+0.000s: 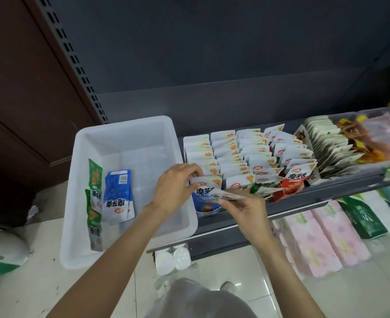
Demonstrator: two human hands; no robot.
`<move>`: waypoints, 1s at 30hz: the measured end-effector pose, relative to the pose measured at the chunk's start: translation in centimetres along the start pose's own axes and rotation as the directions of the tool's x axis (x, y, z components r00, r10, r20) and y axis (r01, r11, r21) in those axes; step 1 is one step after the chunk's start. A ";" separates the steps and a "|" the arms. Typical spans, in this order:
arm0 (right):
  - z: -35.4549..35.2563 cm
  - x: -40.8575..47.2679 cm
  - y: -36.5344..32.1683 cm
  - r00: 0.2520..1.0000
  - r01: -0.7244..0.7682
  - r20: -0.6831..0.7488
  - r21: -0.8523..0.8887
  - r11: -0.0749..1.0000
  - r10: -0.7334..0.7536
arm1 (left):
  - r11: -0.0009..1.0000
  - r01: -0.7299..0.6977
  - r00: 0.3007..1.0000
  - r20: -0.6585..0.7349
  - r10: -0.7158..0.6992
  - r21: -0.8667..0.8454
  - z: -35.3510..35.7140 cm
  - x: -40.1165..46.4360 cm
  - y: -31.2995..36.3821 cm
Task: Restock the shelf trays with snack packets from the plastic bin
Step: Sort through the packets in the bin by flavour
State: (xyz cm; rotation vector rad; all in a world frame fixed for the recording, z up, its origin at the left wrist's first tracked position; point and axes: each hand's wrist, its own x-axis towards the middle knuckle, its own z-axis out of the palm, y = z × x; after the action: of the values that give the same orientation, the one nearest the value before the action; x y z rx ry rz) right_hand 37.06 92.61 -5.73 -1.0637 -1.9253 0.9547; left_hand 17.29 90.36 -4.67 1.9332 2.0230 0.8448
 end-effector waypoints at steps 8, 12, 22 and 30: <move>0.5 0.6 1.5 0.999 -0.018 0.035 -0.007 1.000 0.018 | 0.991 -0.025 0.999 0.037 0.030 -0.130 0.0 0.8 -0.7; 0.5 0.8 1.5 0.998 0.031 0.051 -0.170 0.985 -0.022 | 0.984 -0.003 0.998 0.060 0.014 -0.176 -0.2 0.9 -0.7; 3.9 0.9 1.8 0.990 0.068 0.140 -0.446 0.892 -0.005 | 0.969 -0.004 0.997 0.071 0.022 -0.246 -0.3 0.6 -1.1; 2.7 0.0 -0.3 0.995 -0.092 -0.076 -0.336 0.937 0.071 | 0.950 -0.001 0.996 0.083 0.028 -0.312 -0.7 0.2 -1.0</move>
State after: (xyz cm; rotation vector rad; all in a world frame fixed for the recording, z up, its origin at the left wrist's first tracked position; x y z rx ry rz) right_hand 34.66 91.83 -6.76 -1.3623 -2.0526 0.6340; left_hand 16.09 90.37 -4.62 1.7765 1.7078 0.9977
